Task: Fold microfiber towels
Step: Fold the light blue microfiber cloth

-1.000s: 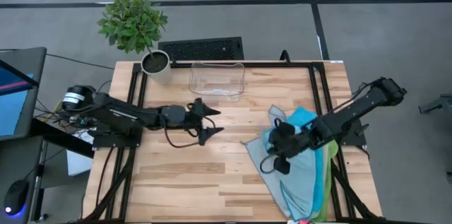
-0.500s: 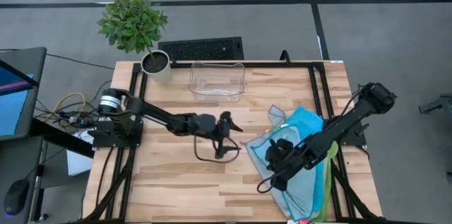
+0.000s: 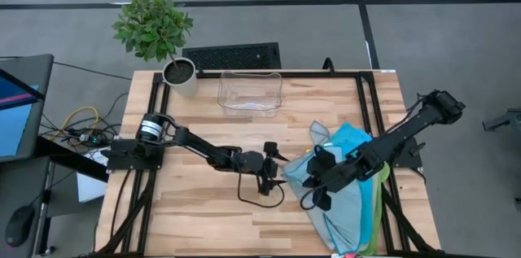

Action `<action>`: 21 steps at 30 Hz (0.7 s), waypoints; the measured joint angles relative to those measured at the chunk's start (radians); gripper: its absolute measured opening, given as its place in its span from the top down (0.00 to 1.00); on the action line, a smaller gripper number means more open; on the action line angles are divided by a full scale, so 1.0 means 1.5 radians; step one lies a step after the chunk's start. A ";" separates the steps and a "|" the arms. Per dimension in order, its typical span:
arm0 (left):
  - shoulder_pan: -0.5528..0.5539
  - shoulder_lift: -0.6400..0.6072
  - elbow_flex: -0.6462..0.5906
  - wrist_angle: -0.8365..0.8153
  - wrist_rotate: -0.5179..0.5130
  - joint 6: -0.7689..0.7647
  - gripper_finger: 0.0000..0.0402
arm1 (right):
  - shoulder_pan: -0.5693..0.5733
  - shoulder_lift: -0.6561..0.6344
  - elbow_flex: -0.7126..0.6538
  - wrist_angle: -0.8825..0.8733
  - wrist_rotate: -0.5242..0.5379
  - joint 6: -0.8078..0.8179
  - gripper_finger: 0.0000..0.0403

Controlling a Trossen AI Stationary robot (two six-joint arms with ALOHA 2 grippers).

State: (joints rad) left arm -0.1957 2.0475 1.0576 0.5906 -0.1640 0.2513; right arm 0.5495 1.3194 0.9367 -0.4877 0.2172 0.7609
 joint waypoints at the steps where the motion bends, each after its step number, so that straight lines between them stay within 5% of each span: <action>1: 0.000 0.002 0.004 -0.001 -0.001 0.000 0.14 | -0.003 -0.003 0.000 -0.002 0.001 -0.001 0.94; 21: 0.019 0.011 0.006 -0.024 -0.009 -0.020 0.16 | -0.042 -0.021 0.000 0.022 -0.005 -0.077 0.94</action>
State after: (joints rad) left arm -0.1673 2.0640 1.0672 0.5544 -0.1768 0.2207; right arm 0.4864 1.2873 0.9367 -0.4553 0.2100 0.6456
